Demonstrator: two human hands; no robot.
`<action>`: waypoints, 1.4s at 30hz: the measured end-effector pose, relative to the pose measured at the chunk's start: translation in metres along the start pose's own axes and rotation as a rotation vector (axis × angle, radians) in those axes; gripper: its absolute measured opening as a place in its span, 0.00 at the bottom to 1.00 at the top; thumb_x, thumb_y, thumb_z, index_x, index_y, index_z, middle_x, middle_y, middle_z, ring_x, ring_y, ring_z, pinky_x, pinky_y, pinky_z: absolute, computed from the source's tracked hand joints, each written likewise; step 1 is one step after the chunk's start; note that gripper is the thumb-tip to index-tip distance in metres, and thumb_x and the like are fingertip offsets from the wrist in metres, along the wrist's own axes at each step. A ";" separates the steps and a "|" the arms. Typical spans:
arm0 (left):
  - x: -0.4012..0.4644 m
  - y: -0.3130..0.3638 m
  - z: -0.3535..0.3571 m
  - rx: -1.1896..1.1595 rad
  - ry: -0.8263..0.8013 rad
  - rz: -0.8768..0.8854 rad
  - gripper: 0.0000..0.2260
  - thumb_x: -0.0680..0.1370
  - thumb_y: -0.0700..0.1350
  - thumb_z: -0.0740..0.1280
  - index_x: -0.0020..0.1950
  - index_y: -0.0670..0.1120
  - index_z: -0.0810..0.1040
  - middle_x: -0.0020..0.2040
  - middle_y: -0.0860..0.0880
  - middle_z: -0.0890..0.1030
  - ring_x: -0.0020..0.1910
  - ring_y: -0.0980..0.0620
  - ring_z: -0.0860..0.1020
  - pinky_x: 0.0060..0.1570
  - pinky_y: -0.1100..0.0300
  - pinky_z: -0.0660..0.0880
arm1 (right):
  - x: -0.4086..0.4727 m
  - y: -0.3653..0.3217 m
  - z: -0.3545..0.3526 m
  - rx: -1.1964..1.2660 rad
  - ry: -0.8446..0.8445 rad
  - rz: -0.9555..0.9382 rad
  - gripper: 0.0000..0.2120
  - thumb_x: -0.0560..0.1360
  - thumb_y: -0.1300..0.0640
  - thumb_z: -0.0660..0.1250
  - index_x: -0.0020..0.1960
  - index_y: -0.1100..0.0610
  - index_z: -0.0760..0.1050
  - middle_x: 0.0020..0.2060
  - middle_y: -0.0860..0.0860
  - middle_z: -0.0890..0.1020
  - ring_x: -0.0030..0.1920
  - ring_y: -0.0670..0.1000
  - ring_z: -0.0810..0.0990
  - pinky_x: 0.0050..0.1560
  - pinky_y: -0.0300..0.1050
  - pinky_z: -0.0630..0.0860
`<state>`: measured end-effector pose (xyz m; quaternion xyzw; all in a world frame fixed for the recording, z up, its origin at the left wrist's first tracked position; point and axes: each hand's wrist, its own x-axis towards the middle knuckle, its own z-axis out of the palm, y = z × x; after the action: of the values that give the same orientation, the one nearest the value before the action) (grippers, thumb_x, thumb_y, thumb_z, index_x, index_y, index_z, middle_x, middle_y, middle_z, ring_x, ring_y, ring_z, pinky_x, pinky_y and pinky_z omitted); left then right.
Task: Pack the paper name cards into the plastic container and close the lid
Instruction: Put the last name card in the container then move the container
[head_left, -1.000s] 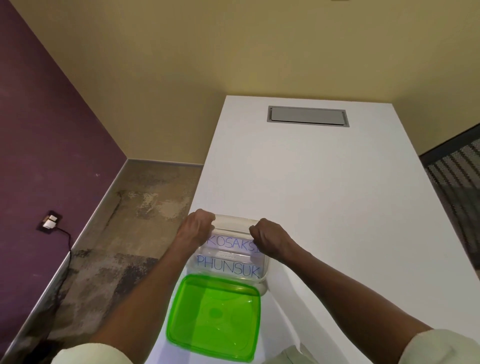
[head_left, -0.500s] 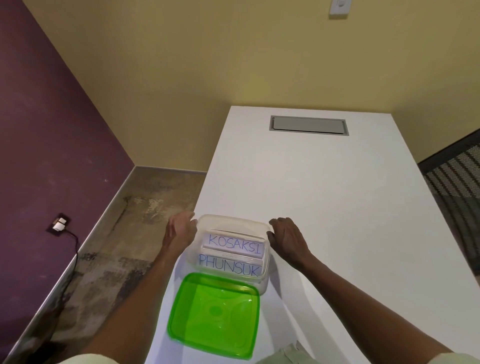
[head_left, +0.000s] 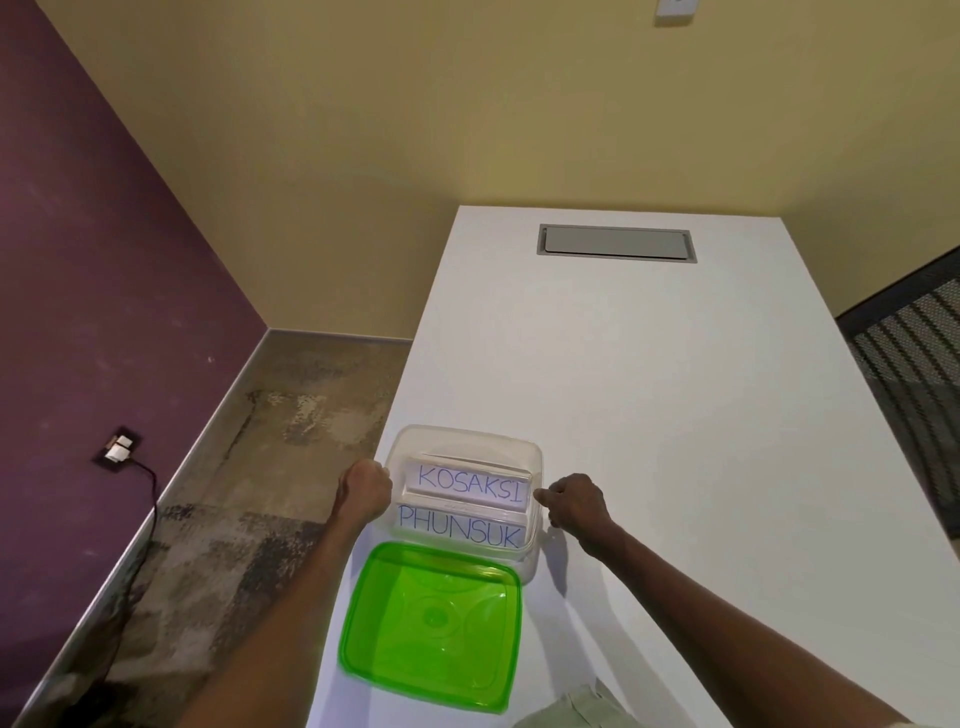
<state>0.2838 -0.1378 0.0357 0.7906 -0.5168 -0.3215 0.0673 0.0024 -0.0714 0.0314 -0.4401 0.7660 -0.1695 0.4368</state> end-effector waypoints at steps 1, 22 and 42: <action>0.000 -0.001 0.001 0.007 -0.005 -0.016 0.13 0.80 0.39 0.57 0.58 0.37 0.79 0.58 0.37 0.80 0.59 0.39 0.78 0.54 0.53 0.74 | -0.001 0.000 0.002 0.018 -0.007 0.009 0.14 0.73 0.55 0.69 0.34 0.64 0.78 0.29 0.60 0.79 0.32 0.54 0.76 0.40 0.44 0.73; -0.009 -0.001 -0.005 -0.306 0.082 0.022 0.10 0.79 0.40 0.62 0.41 0.42 0.80 0.42 0.40 0.81 0.44 0.45 0.79 0.52 0.44 0.78 | -0.002 -0.006 -0.003 0.121 0.057 -0.081 0.13 0.73 0.59 0.70 0.33 0.64 0.78 0.26 0.56 0.80 0.28 0.53 0.79 0.40 0.46 0.78; -0.063 0.126 0.026 -0.341 0.079 0.218 0.12 0.80 0.44 0.62 0.40 0.43 0.81 0.46 0.41 0.84 0.48 0.39 0.81 0.51 0.43 0.80 | 0.002 0.039 -0.142 0.249 0.246 -0.134 0.16 0.75 0.58 0.67 0.35 0.69 0.76 0.24 0.53 0.76 0.23 0.48 0.75 0.31 0.40 0.71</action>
<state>0.1551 -0.1354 0.0987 0.7192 -0.5344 -0.3639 0.2546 -0.1352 -0.0693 0.0848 -0.4087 0.7556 -0.3443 0.3787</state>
